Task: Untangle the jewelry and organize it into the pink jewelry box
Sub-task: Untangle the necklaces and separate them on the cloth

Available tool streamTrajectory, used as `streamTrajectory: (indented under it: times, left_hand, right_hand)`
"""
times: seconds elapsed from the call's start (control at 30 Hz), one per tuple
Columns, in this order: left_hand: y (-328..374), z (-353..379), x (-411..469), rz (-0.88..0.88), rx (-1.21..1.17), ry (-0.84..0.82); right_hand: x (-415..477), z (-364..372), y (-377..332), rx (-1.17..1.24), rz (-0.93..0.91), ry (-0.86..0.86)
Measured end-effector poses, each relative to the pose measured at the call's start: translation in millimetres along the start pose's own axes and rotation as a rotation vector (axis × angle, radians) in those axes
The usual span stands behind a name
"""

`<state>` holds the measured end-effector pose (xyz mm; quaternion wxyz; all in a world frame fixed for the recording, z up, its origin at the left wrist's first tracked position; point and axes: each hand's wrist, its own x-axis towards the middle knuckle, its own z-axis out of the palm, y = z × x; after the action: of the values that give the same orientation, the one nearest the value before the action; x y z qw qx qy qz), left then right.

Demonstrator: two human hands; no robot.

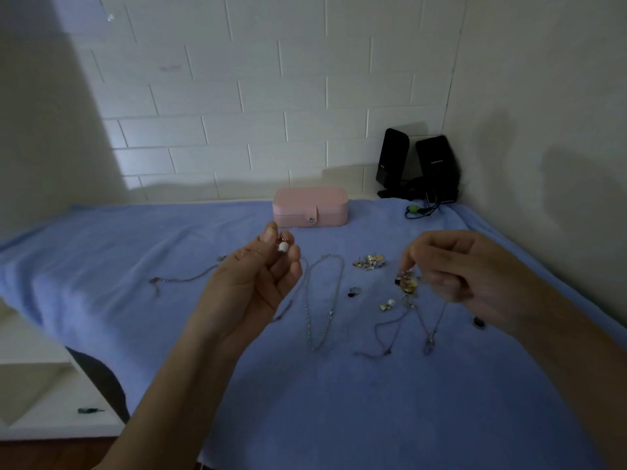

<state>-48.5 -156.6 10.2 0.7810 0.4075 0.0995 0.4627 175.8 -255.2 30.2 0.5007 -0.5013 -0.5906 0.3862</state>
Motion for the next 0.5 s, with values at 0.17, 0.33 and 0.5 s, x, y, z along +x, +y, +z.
streamTrajectory:
  times: [0.17, 0.33, 0.5]
  left_hand:
    - [-1.8, 4.9, -12.6, -0.042, 0.156, 0.071]
    - [-7.7, -1.4, -20.1, -0.006, 0.344, 0.031]
    - [-3.3, -6.0, -17.1, 0.037, 0.714, 0.017]
  right_hand:
    - [-0.6, -0.9, -0.7, -0.140, 0.024, -0.026]
    - [-5.1, -10.7, -17.1, -0.339, 0.067, -0.065]
    - [-14.1, -31.5, -46.3, -0.481, 0.140, -0.134]
